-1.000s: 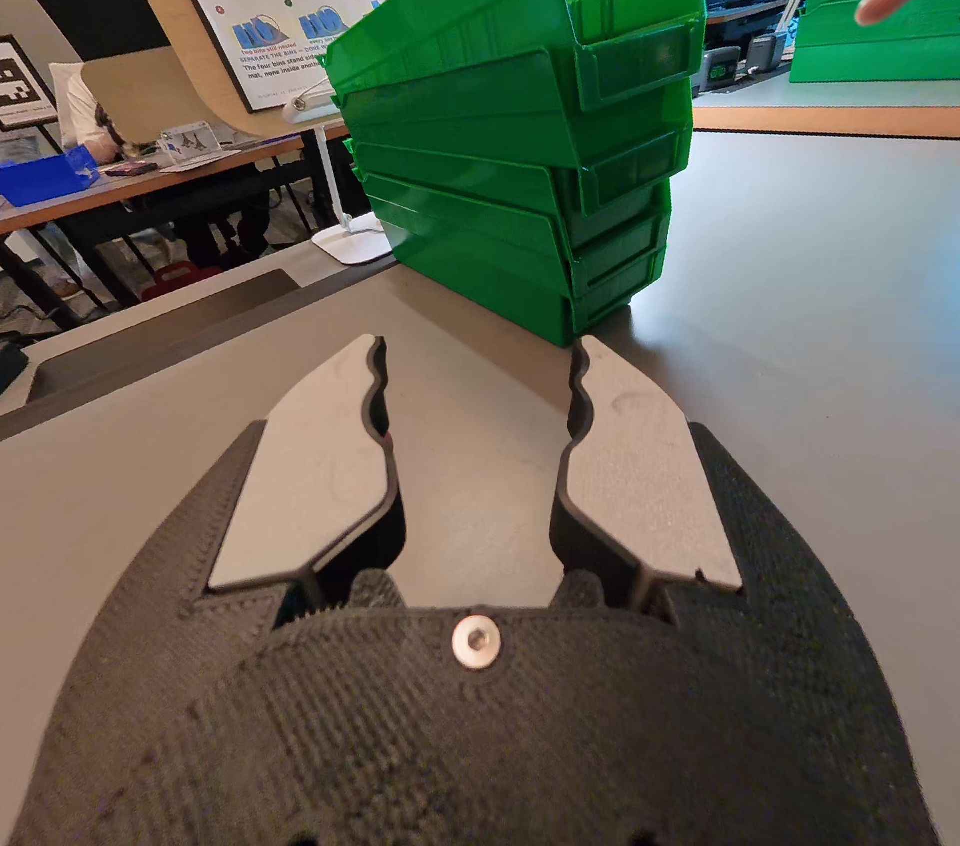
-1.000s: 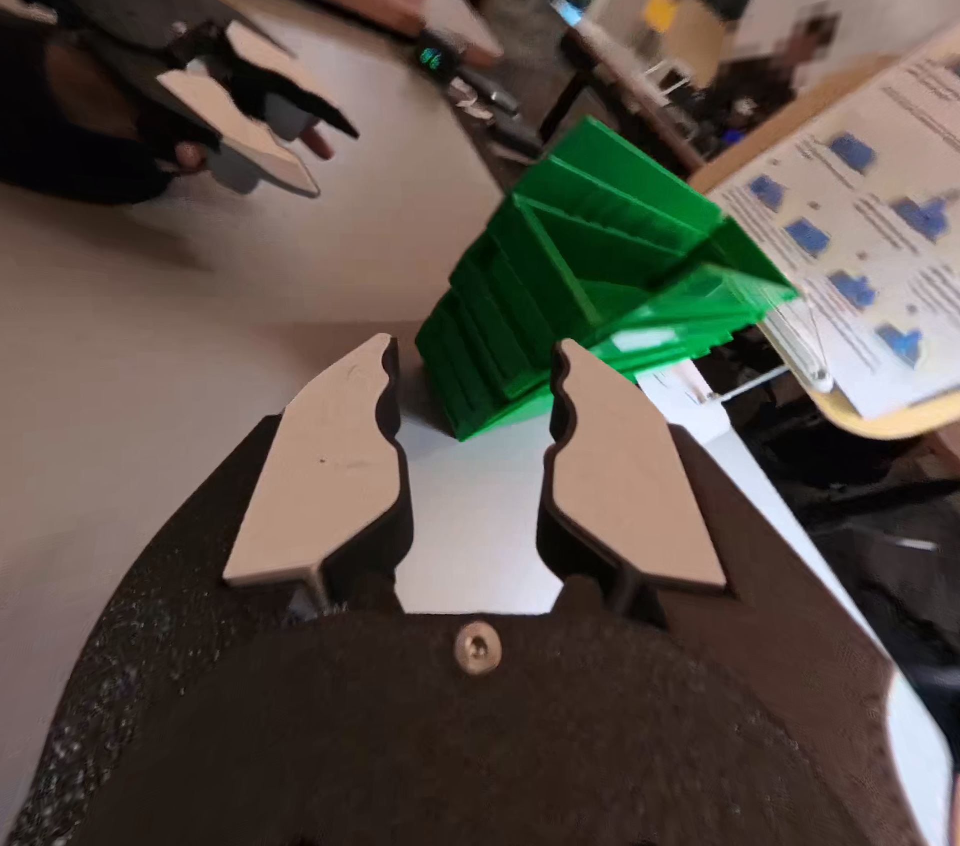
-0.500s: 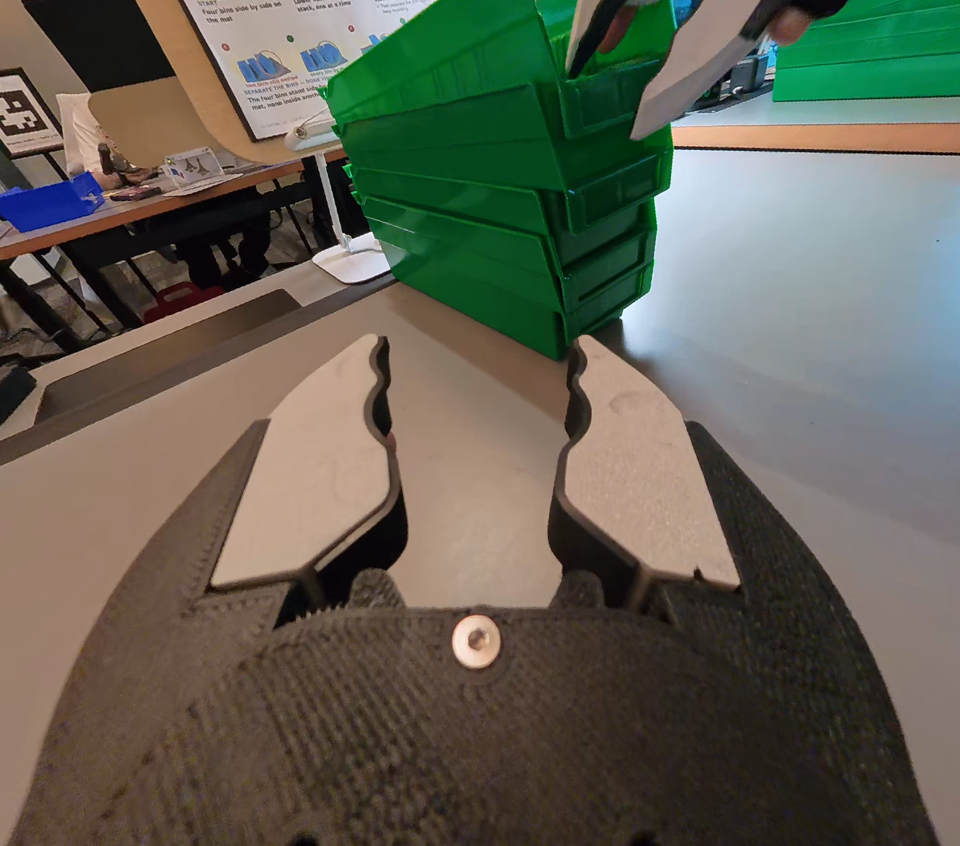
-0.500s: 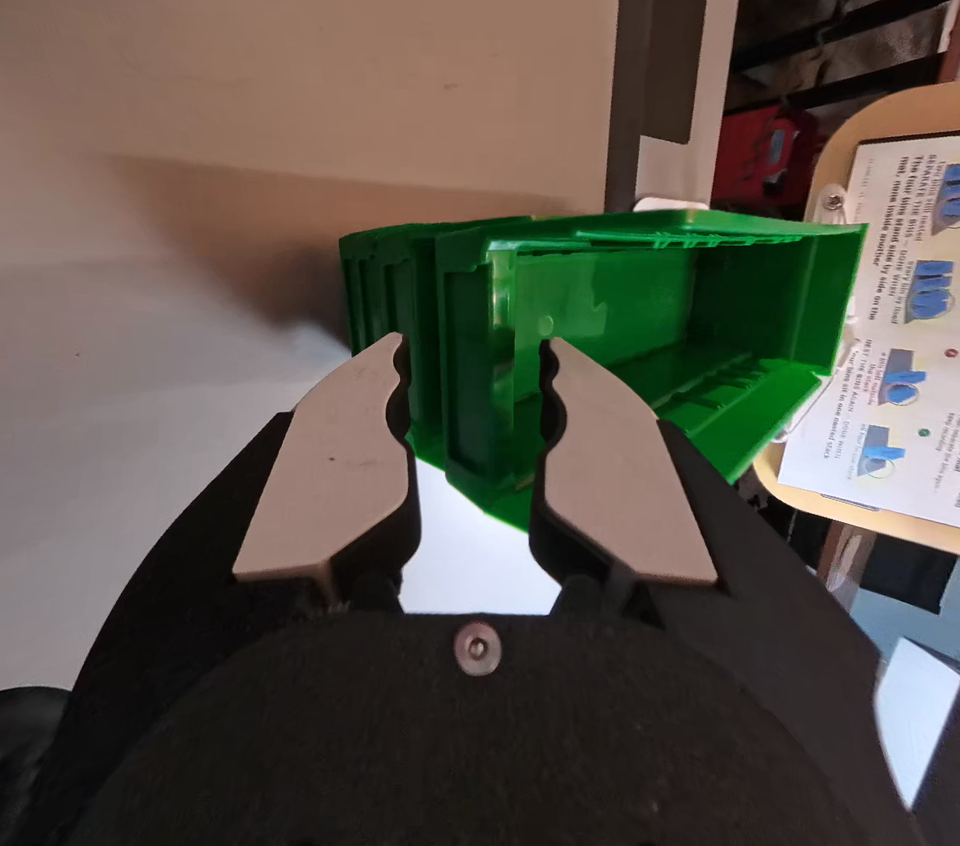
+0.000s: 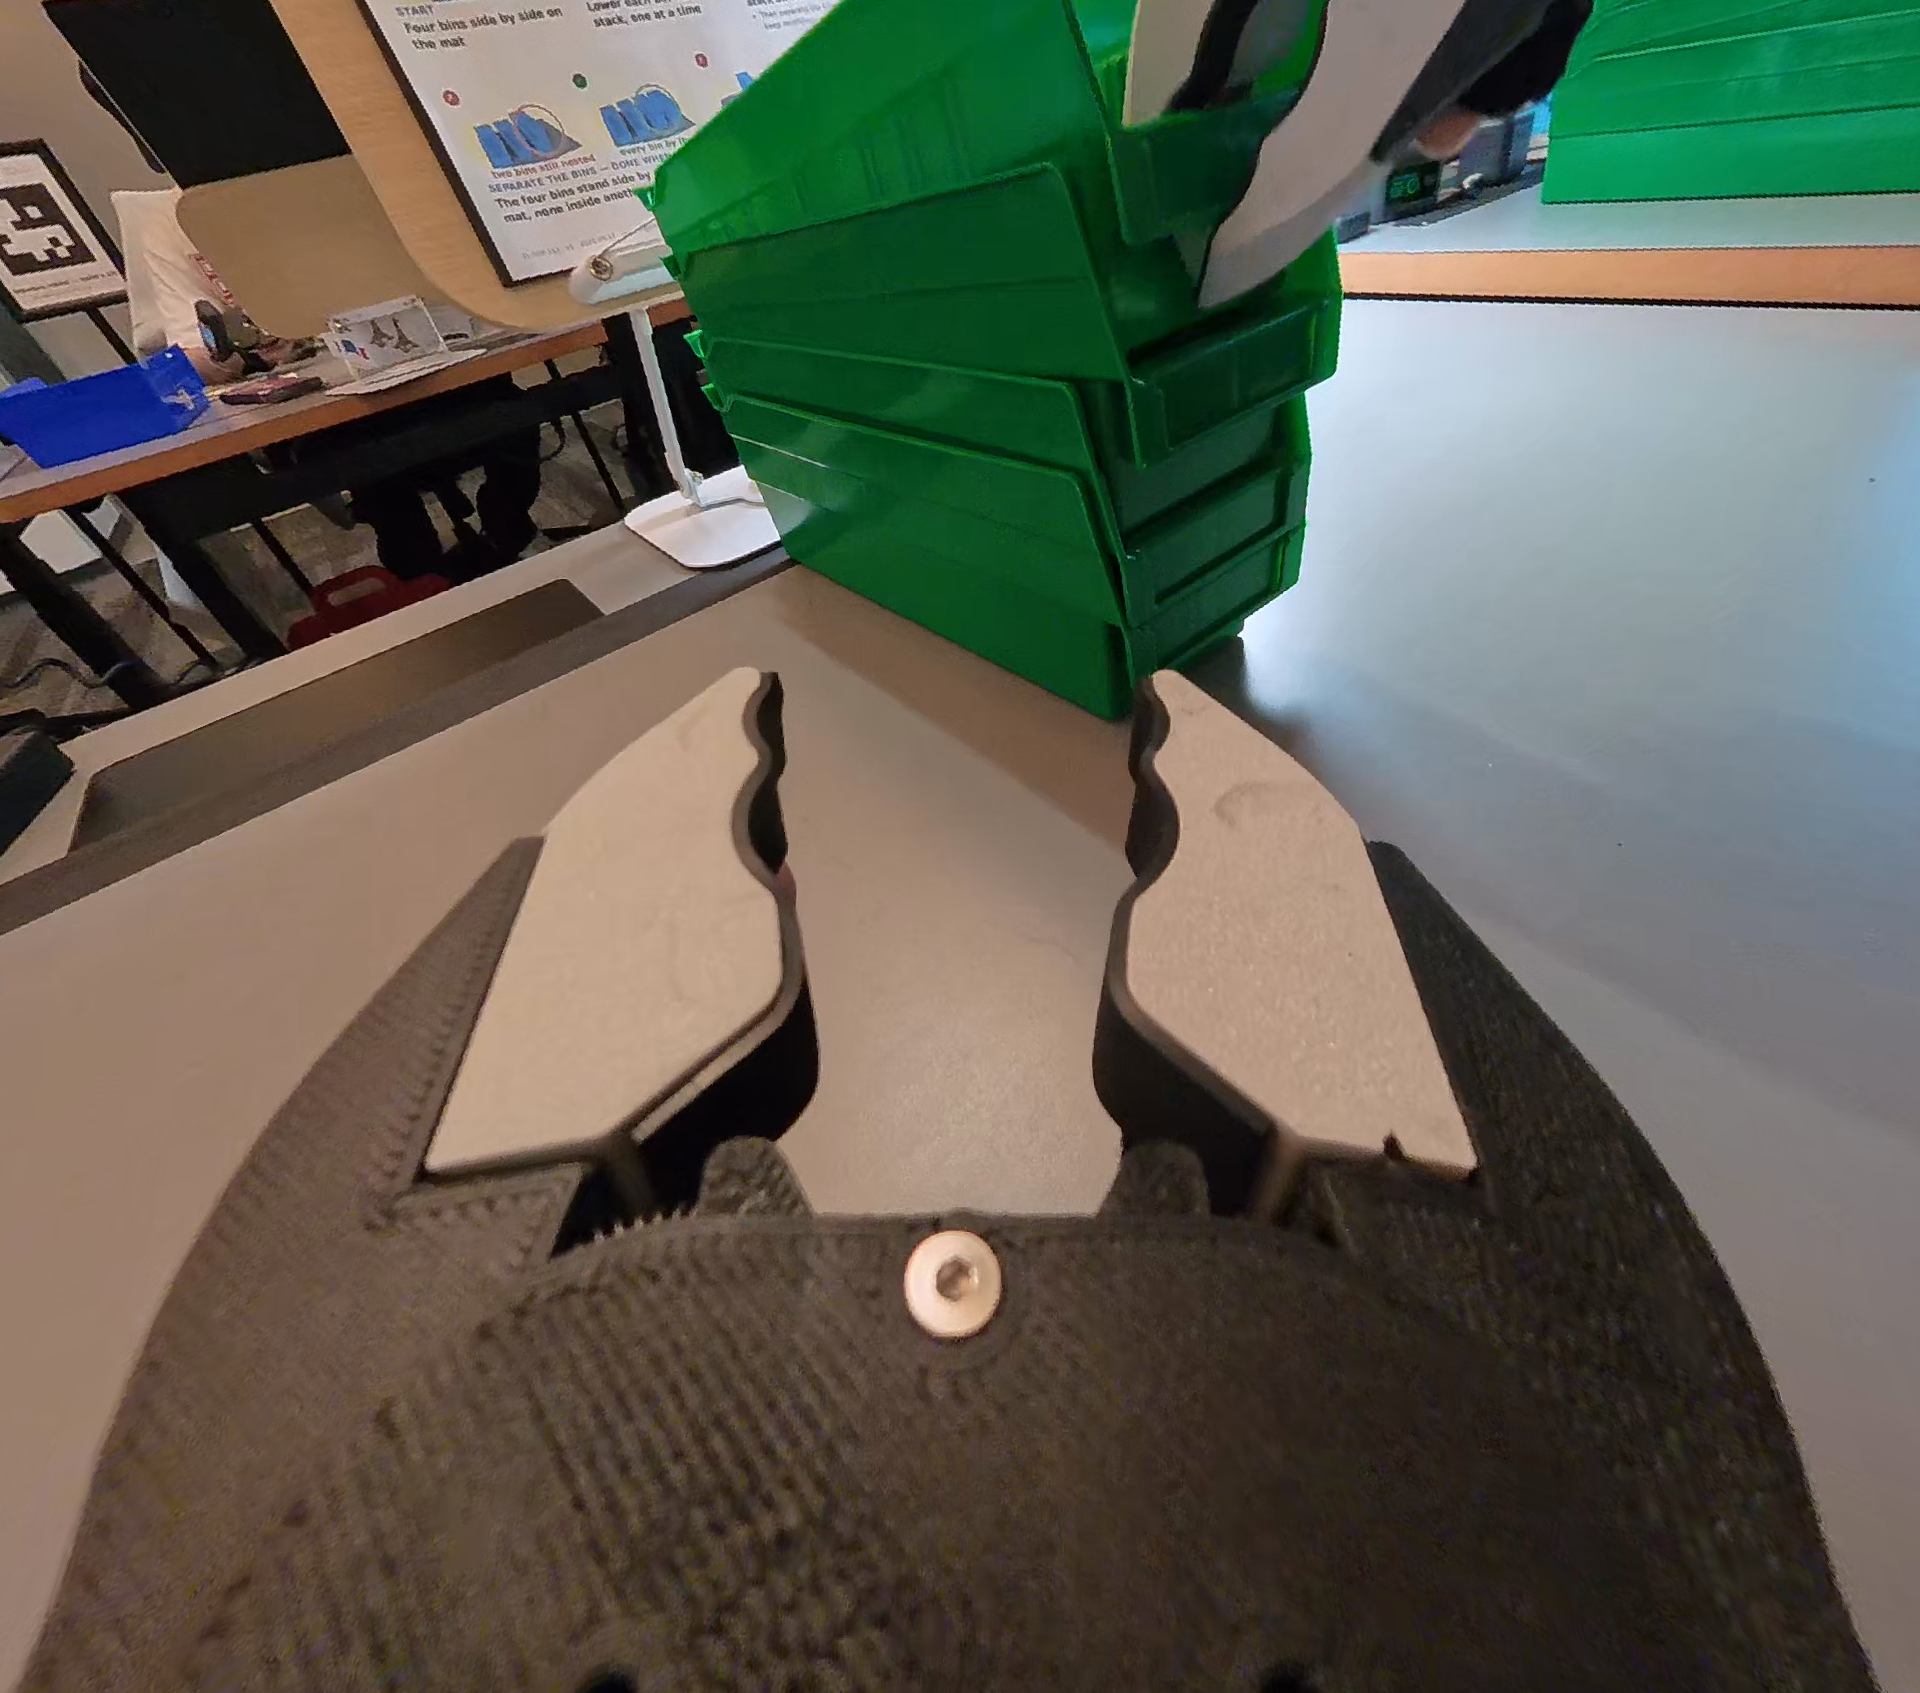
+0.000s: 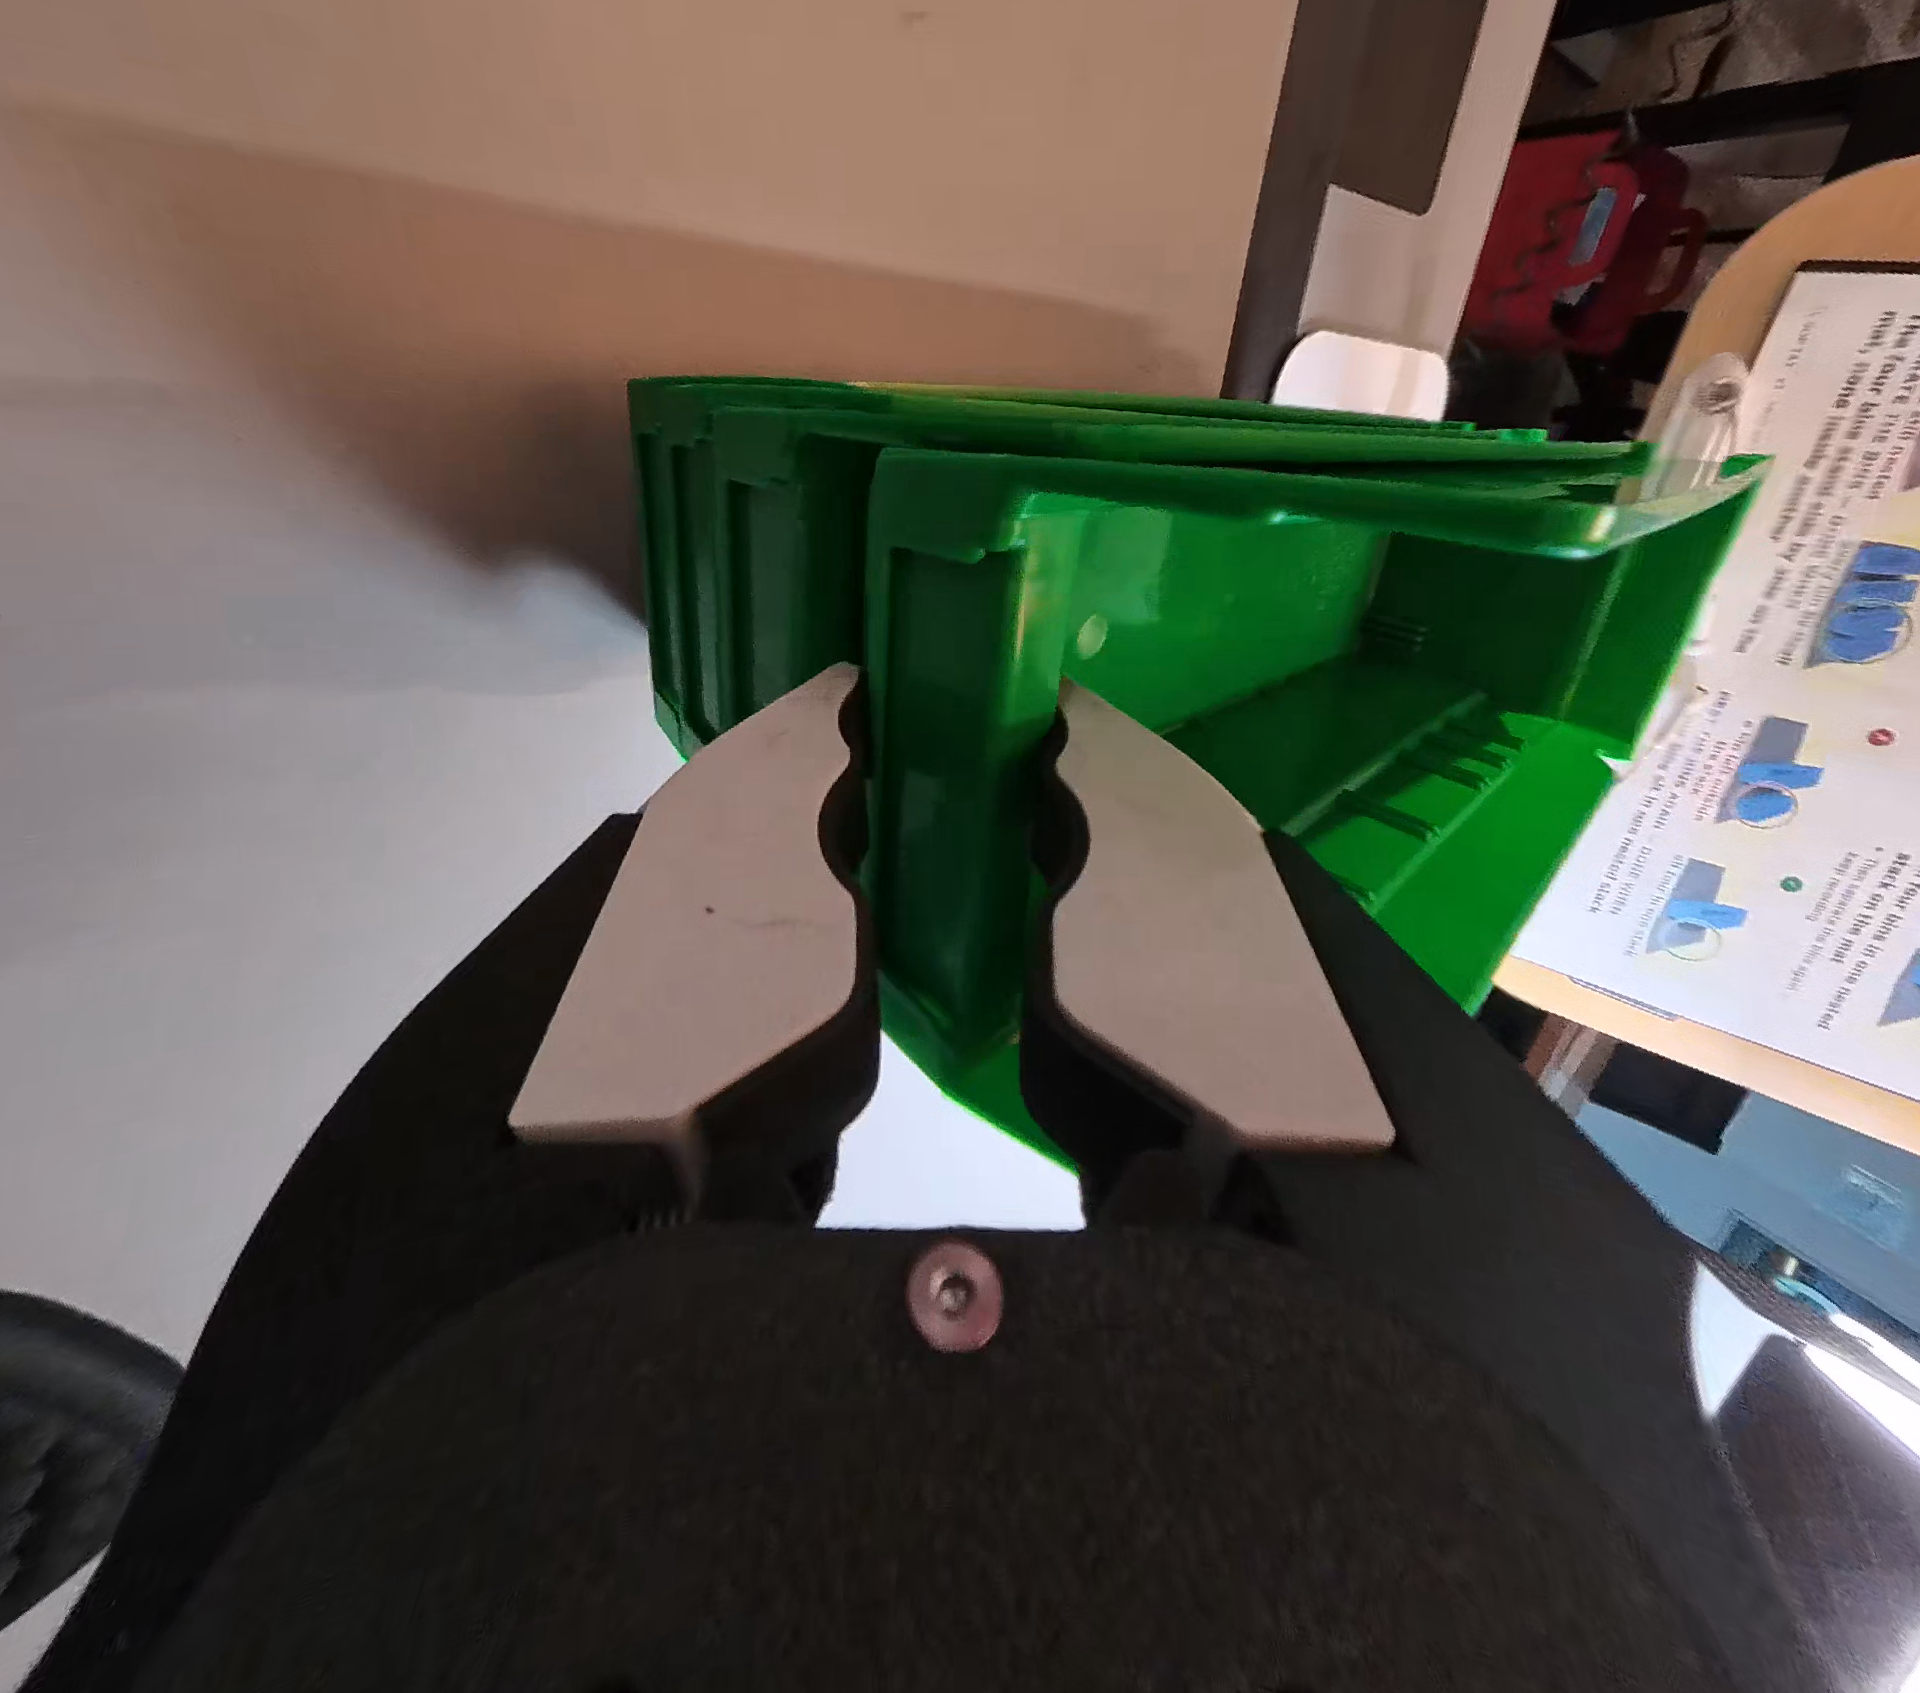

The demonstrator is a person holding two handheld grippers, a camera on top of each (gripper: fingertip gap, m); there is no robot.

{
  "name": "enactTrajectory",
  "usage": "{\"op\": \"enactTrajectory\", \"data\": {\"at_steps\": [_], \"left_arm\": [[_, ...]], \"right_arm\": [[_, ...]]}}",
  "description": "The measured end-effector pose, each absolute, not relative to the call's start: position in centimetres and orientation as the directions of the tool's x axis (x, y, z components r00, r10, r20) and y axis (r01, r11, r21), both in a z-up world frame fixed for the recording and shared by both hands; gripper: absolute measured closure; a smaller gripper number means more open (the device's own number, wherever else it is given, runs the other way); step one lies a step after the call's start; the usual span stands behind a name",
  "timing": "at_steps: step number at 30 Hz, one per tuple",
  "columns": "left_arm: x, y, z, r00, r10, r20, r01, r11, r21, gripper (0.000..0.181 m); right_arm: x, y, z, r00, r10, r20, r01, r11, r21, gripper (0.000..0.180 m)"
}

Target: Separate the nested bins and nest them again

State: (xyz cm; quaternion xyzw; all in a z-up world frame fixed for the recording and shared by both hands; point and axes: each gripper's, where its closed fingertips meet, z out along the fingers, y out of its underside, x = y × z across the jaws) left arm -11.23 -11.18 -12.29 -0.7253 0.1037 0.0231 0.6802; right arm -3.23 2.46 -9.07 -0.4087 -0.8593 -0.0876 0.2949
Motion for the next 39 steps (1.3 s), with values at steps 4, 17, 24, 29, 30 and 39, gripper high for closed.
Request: {"op": "enactTrajectory", "data": {"at_steps": [4, 17, 24, 29, 30, 39], "left_arm": [[-11.3, -11.2, -12.3, 0.977, -0.117, -0.177, -0.184, -0.053, -0.982, 0.117], [-11.5, -11.3, -12.0, 0.980, -0.108, -0.166, -0.171, -0.041, -0.984, 0.118], [-11.6, -11.1, -12.4, 0.981, -0.105, -0.164, -0.170, -0.053, -0.984, 0.118], [-11.7, -10.9, -12.9, 0.981, -0.101, -0.164, -0.172, -0.073, -0.982, 0.118], [-11.7, -10.8, -13.0, 0.981, -0.100, -0.165, -0.172, -0.075, -0.982, 0.118], [-11.9, -10.9, -12.9, 0.983, -0.096, -0.159, -0.166, -0.071, -0.984, 0.118]], "right_arm": [[-3.2, 2.3, -6.8, -0.461, 0.689, 0.559, 0.765, 0.628, -0.144, 0.152], [1.4, 3.1, 3.0, -0.311, 0.672, 0.672, 0.737, 0.617, -0.276, 0.152], [8.9, 7.1, -0.9, -0.284, 0.661, 0.695, 0.804, 0.559, -0.204, 0.152], [12.3, 10.4, -6.5, -0.283, 0.660, 0.696, 0.836, 0.526, -0.159, 0.151], [12.7, 10.9, -7.6, -0.287, 0.663, 0.692, 0.838, 0.524, -0.154, 0.151], [12.7, 13.5, -15.6, -0.328, 0.697, 0.637, 0.836, 0.528, -0.147, 0.151]]}}
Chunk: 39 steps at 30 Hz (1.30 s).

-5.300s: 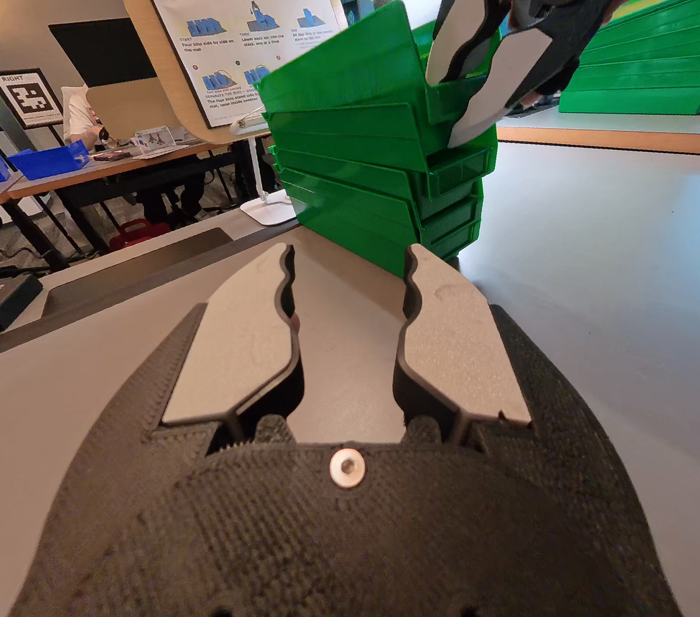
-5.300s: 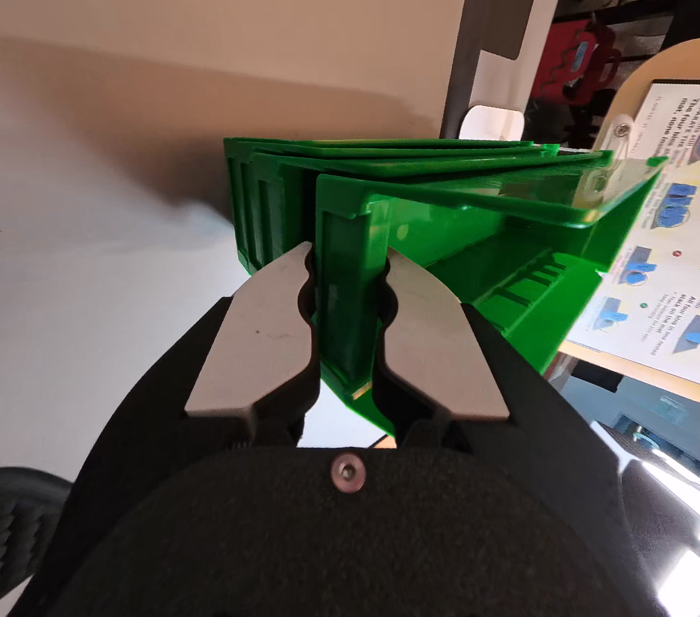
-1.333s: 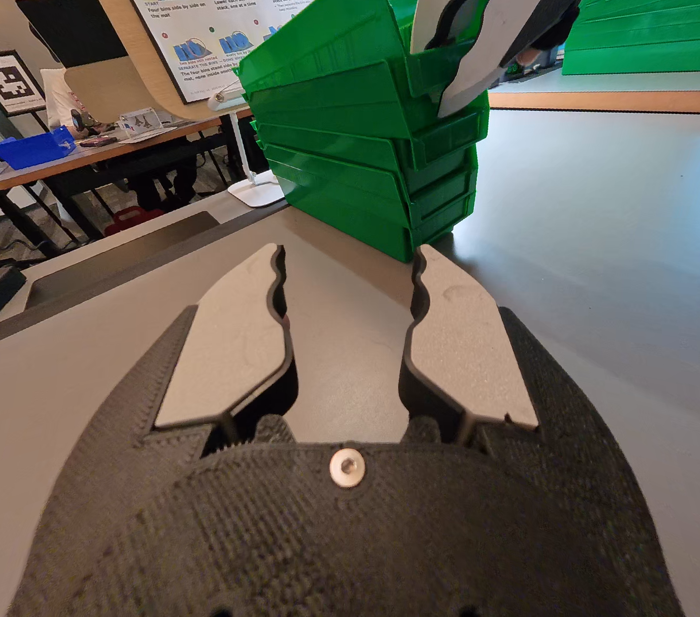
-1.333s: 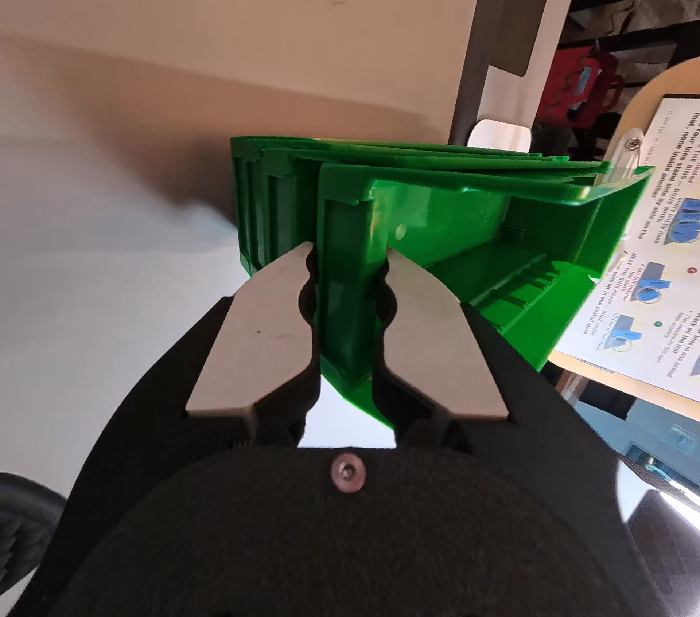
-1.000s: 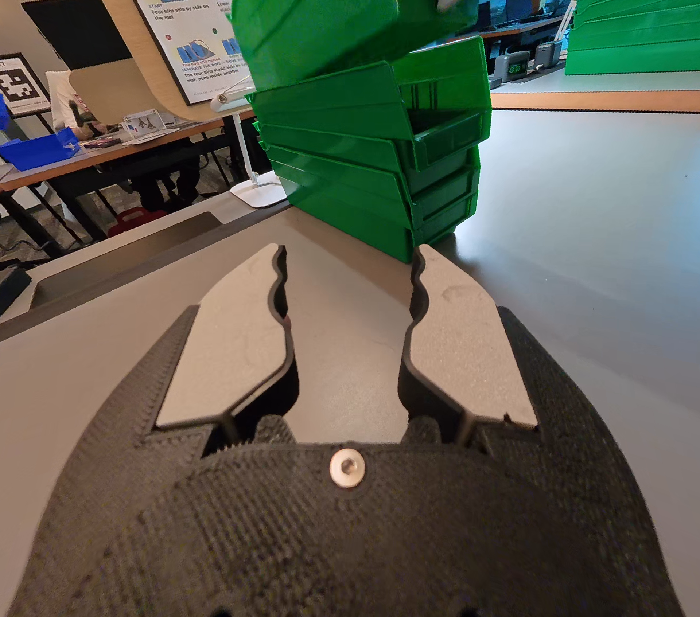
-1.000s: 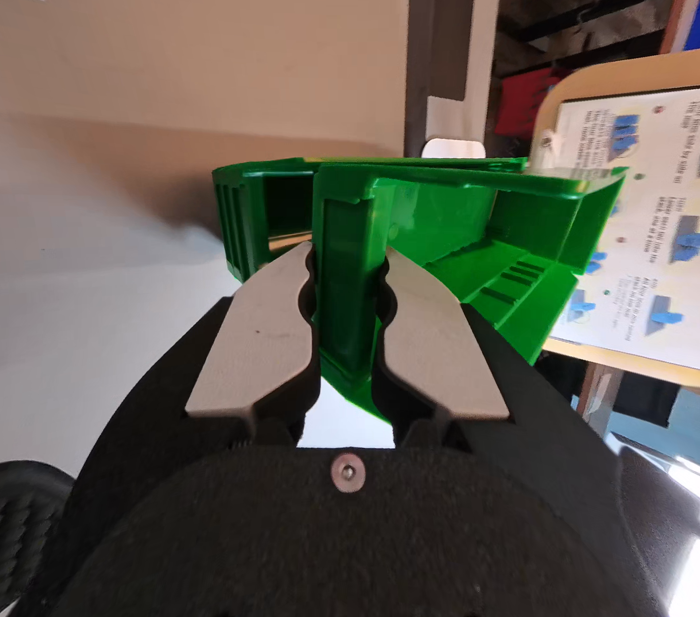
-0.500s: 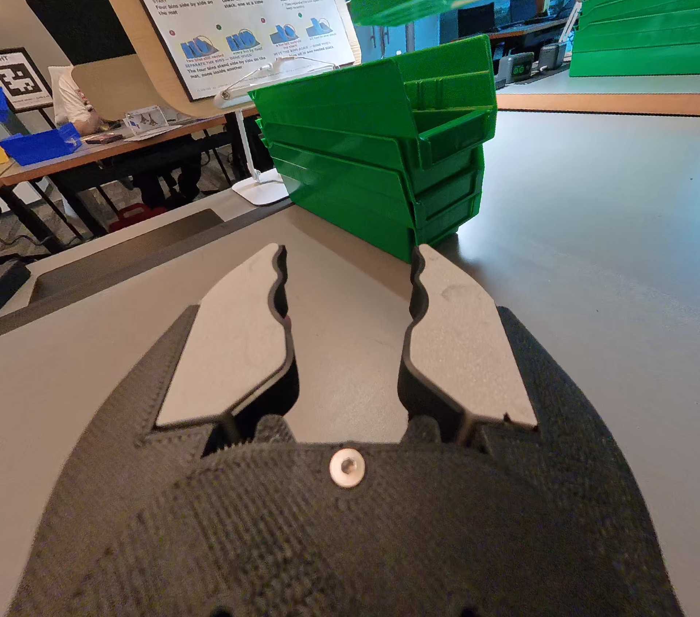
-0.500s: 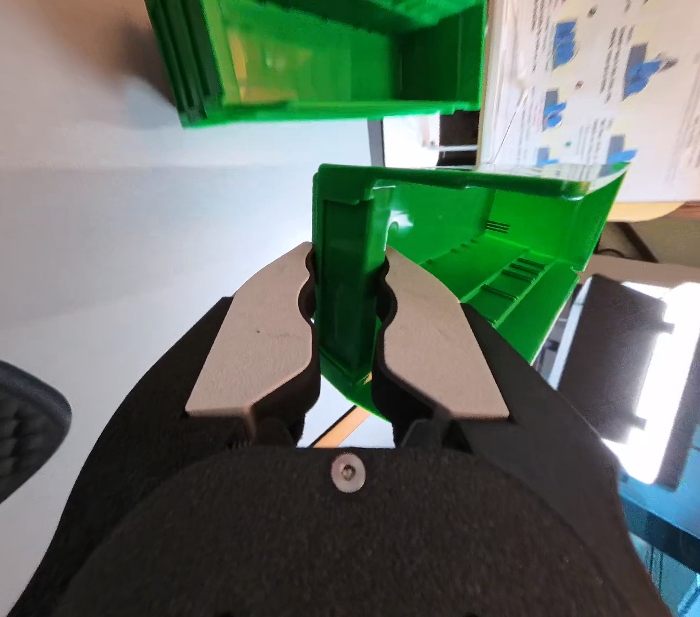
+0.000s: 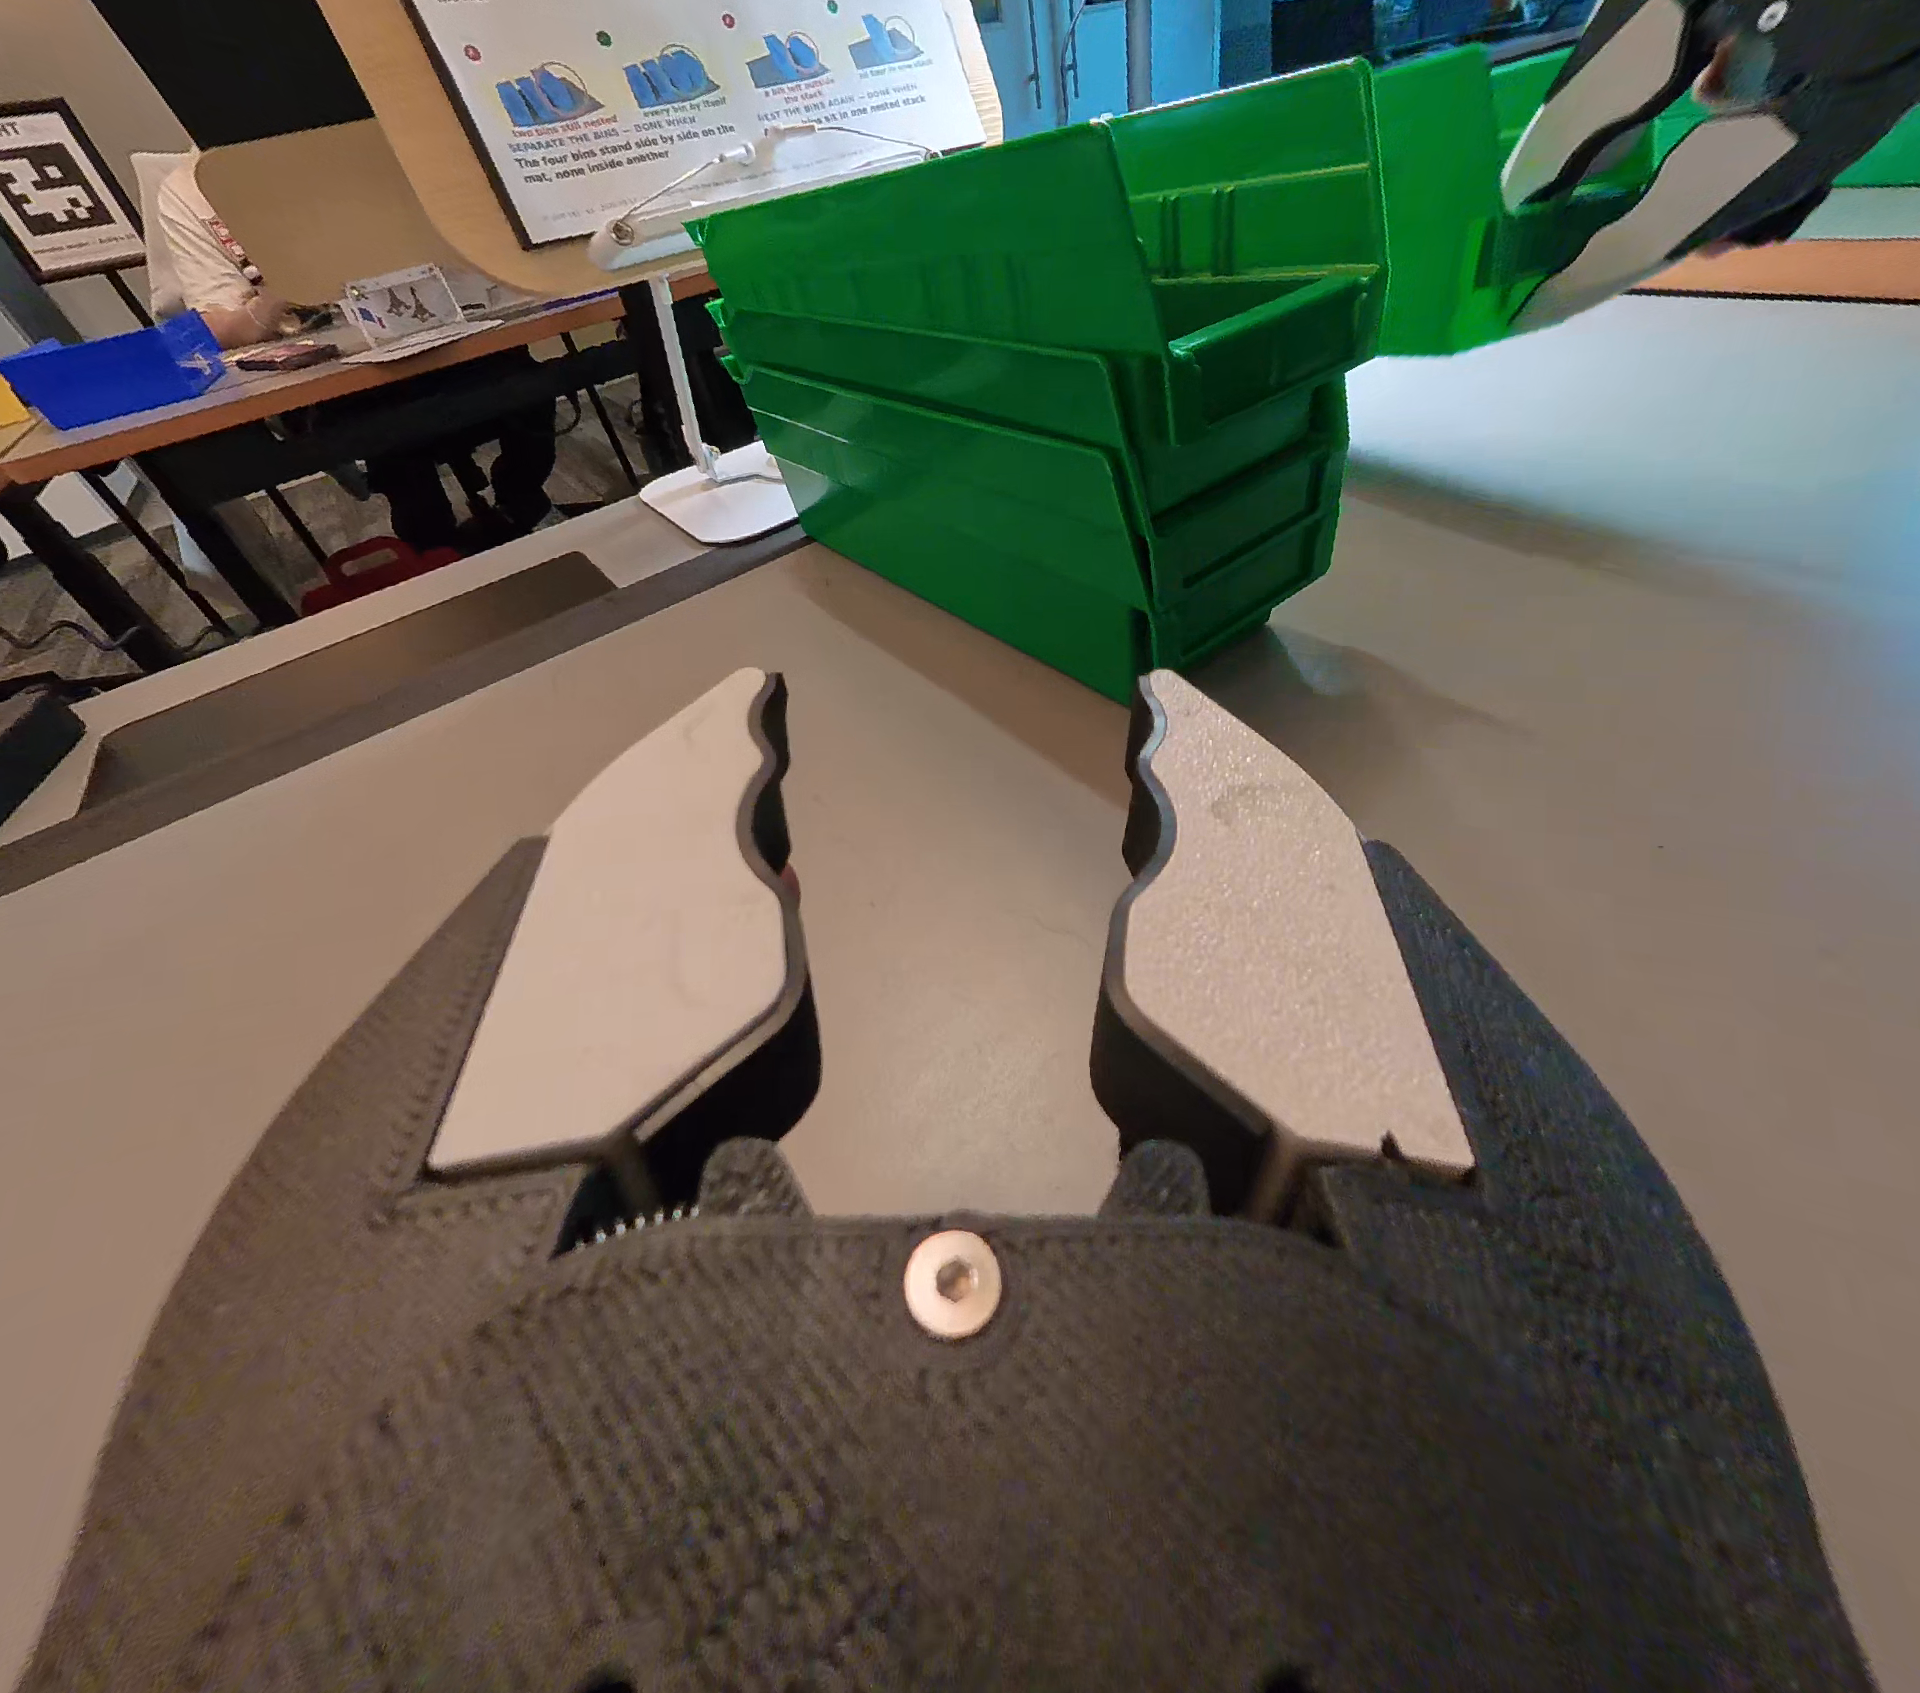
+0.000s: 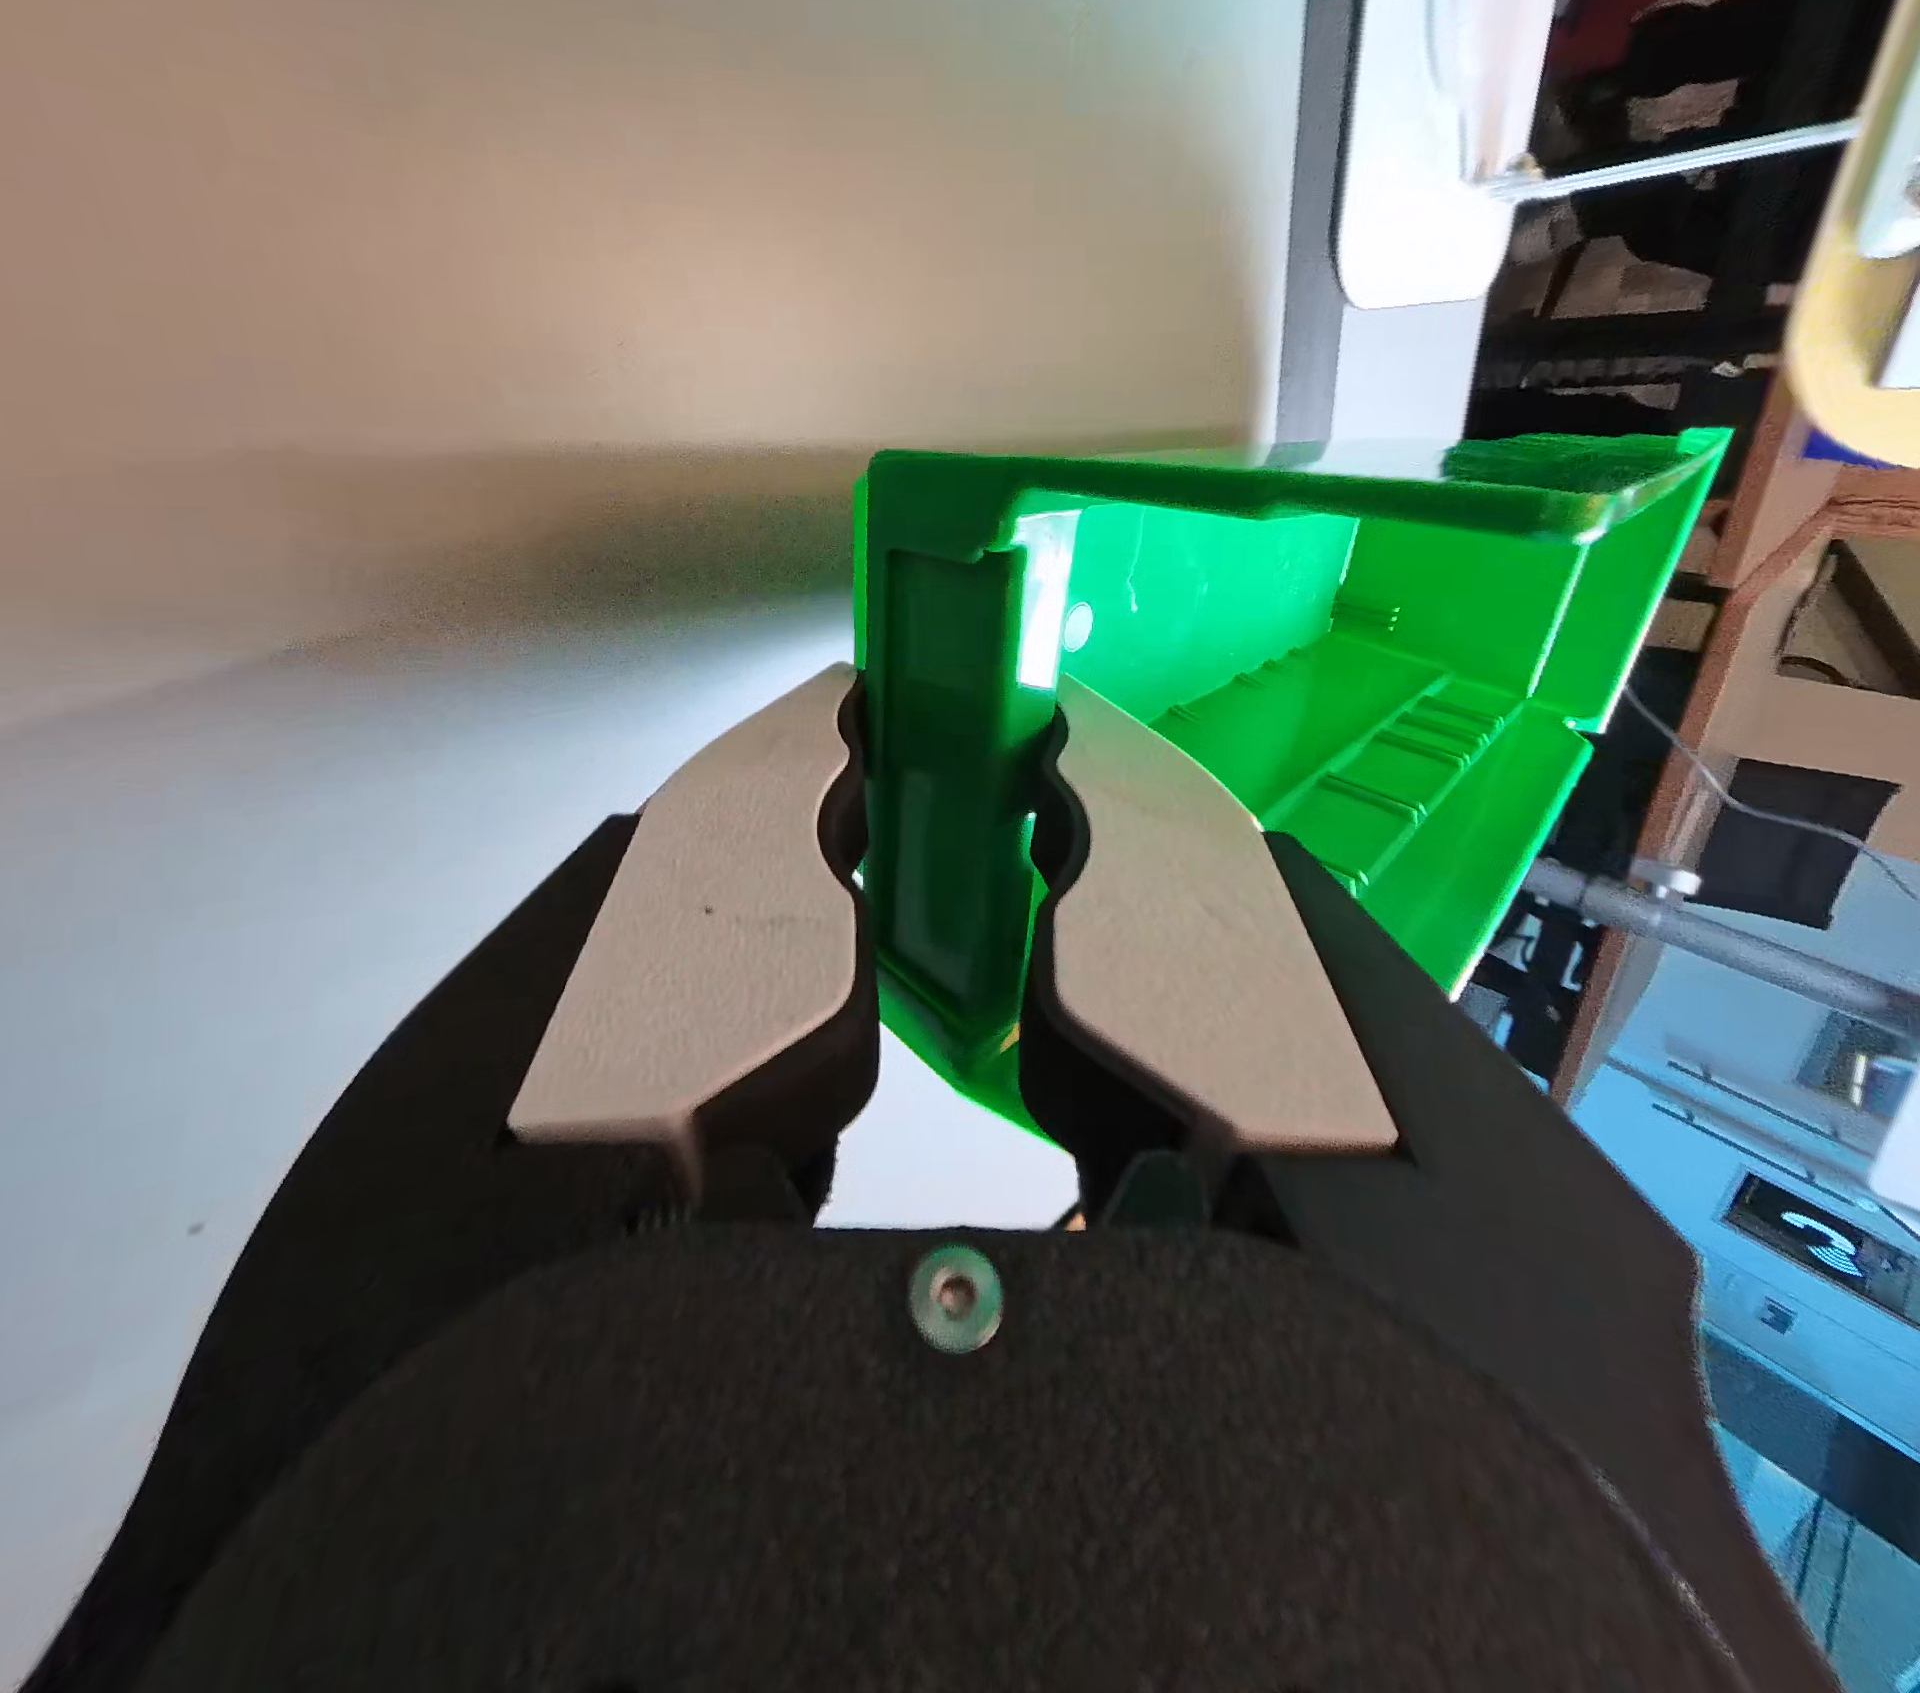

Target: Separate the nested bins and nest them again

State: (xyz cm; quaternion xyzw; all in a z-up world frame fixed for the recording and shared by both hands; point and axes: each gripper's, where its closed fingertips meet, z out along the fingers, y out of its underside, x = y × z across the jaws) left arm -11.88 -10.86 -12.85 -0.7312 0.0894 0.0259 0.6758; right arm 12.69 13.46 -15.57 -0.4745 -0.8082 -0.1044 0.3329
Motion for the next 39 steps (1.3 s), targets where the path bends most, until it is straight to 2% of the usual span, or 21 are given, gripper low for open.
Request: {"op": "enactTrajectory", "data": {"at_steps": [13, 27, 33, 39], "left_arm": [[-12.0, -11.0, -12.6, 0.982, -0.090, -0.166, -0.172, -0.064, -0.983, 0.118], [-12.1, -10.9, -12.9, 0.982, -0.087, -0.165, -0.172, -0.073, -0.982, 0.118], [-12.2, -10.9, -12.8, 0.983, -0.084, -0.165, -0.172, -0.070, -0.983, 0.118], [-12.1, -10.9, -12.8, 0.982, -0.086, -0.166, -0.172, -0.069, -0.983, 0.118]], "right_arm": [[12.7, 13.3, -20.2, -0.359, 0.650, 0.670, 0.845, 0.531, -0.062, 0.151], [14.3, 13.4, -22.1, -0.329, 0.641, 0.693, 0.861, 0.505, -0.058, 0.151], [13.2, 12.0, -20.7, -0.292, 0.661, 0.692, 0.837, 0.527, -0.150, 0.143], [11.5, 8.5, -16.1, -0.151, 0.747, 0.648, 0.766, 0.503, -0.401, 0.131]]}}
